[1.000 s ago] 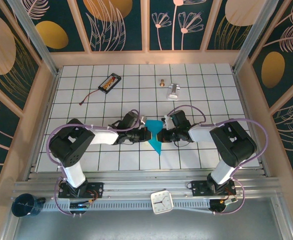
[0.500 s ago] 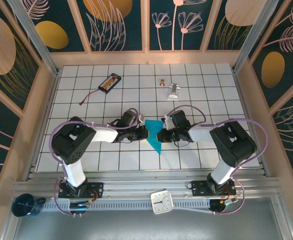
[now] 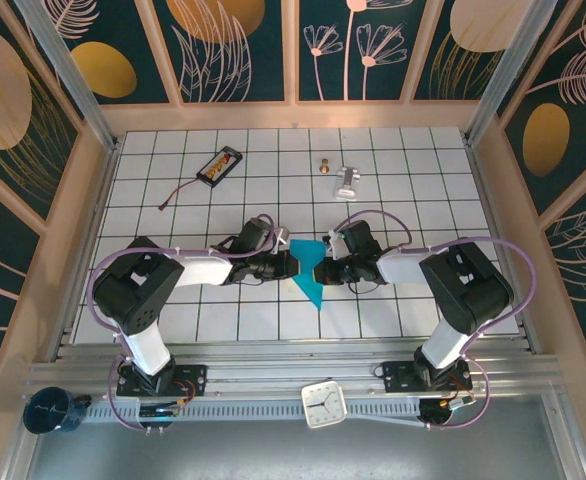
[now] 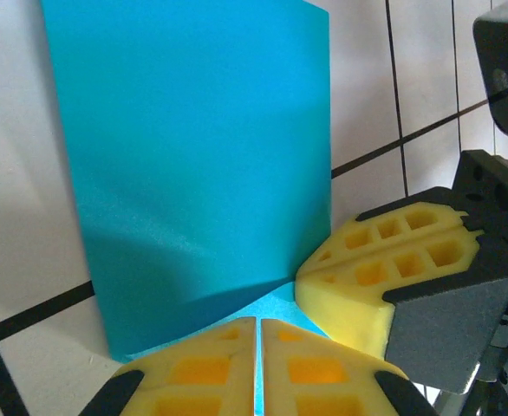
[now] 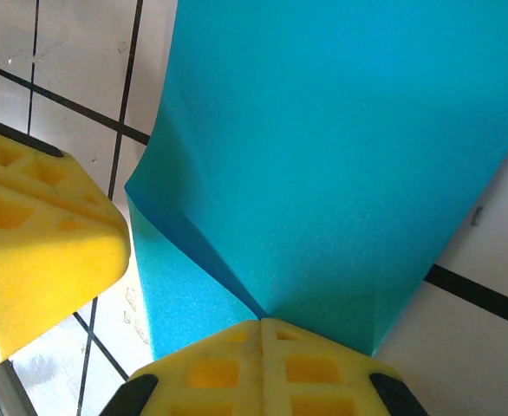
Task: Fold a paper plane with a square sheet of paper (pick it up from the middle)
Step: Third fold the triangle at the center of the table.
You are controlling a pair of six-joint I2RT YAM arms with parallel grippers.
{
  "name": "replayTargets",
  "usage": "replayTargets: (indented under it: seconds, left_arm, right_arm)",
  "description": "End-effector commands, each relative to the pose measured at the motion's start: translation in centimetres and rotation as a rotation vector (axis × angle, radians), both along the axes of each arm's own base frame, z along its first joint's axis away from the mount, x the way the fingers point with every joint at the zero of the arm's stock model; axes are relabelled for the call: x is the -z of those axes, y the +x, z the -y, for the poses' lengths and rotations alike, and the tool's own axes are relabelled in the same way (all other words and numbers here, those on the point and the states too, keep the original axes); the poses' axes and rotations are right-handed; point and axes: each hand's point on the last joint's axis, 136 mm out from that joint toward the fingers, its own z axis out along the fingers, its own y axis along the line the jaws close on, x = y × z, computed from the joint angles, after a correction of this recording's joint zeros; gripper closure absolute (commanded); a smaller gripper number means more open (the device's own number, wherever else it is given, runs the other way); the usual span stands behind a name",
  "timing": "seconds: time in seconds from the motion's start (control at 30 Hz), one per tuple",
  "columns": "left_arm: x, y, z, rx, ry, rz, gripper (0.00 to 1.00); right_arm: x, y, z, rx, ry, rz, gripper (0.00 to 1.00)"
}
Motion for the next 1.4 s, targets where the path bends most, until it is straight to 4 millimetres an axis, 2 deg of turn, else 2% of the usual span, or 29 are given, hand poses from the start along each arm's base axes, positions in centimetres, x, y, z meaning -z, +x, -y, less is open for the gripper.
replayTargets:
  seconds: [0.0, 0.27, 0.53, 0.63, 0.8, 0.87, 1.37]
  left_arm:
    - [0.6, -0.2, 0.1, 0.025, -0.002, -0.03, 0.92]
    - [2.9, -0.1, -0.8, 0.018, 0.081, -0.039, 0.95]
    - [4.1, -0.6, -1.7, 0.015, 0.136, -0.062, 0.97]
    - [3.1, -0.4, -1.1, 0.025, 0.101, -0.049, 0.97]
    - [-0.5, 0.1, 1.0, 0.041, -0.046, -0.028, 0.93]
    - [-0.7, 0.0, 1.3, 0.044, -0.063, -0.034, 0.92]
    - [4.1, -0.4, -0.9, 0.033, 0.102, -0.069, 0.97]
  right_arm:
    - [4.6, -2.3, 3.1, 0.033, -0.194, -0.113, 1.0]
    - [4.6, -2.3, 3.1, 0.03, -0.192, -0.115, 1.0]
    - [4.4, -2.1, 2.9, 0.025, -0.189, -0.108, 1.0]
    - [4.5, -2.1, 2.9, 0.024, -0.189, -0.11, 1.0]
    - [4.5, -2.1, 2.9, 0.024, -0.189, -0.108, 1.0]
    - [4.5, -2.0, 2.9, 0.023, -0.19, -0.109, 1.0]
    - [4.5, -2.1, 3.0, 0.024, -0.193, -0.108, 1.0]
